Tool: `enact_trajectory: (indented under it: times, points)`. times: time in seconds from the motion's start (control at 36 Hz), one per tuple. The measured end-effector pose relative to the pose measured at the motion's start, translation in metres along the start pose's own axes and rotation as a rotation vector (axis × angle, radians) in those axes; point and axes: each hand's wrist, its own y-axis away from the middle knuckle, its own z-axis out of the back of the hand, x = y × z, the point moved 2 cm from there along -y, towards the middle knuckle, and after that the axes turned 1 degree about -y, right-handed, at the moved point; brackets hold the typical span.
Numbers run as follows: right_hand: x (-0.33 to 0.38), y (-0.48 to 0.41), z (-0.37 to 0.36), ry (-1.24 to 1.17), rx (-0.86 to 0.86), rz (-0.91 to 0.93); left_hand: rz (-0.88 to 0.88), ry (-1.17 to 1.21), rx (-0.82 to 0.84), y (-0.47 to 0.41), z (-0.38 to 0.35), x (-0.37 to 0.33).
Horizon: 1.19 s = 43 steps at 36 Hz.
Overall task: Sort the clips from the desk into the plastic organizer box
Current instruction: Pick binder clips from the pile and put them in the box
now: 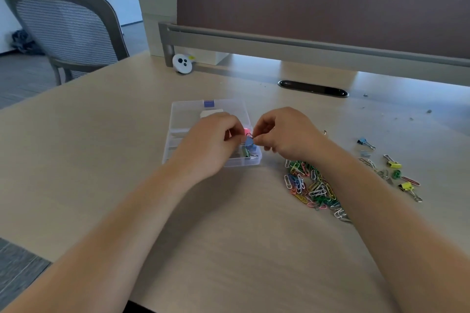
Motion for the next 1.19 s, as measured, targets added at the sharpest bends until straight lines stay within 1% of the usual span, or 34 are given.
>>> enact_trajectory:
  times: [0.17,0.39,0.64,0.75,0.83,0.92,1.03,1.19]
  points:
    - [0.0,-0.002,-0.008,0.088,0.011,0.045,0.043,0.0,0.005,0.001,-0.002,0.003]
    - [-0.004,-0.005,-0.013,0.203,0.01,0.071,0.002,-0.115,0.04,-0.001,-0.006,0.001]
    - [-0.003,-0.005,-0.005,0.188,0.027,0.048,-0.049,-0.254,0.039,-0.002,-0.006,-0.002]
    - [-0.003,-0.004,-0.006,0.194,0.034,0.047,-0.059,-0.253,0.04,-0.001,-0.006,-0.002]
    - [-0.003,-0.005,-0.008,0.209,0.031,0.039,-0.044,-0.183,0.028,0.001,-0.004,-0.002]
    - [-0.004,-0.005,-0.008,0.219,0.032,0.039,-0.039,-0.15,0.056,0.001,-0.005,-0.003]
    - [-0.003,-0.005,-0.011,0.261,0.034,0.046,-0.028,-0.163,0.089,0.001,-0.008,-0.006]
    - [-0.004,-0.005,-0.013,0.282,0.012,0.063,-0.009,-0.188,0.075,0.001,-0.01,-0.005]
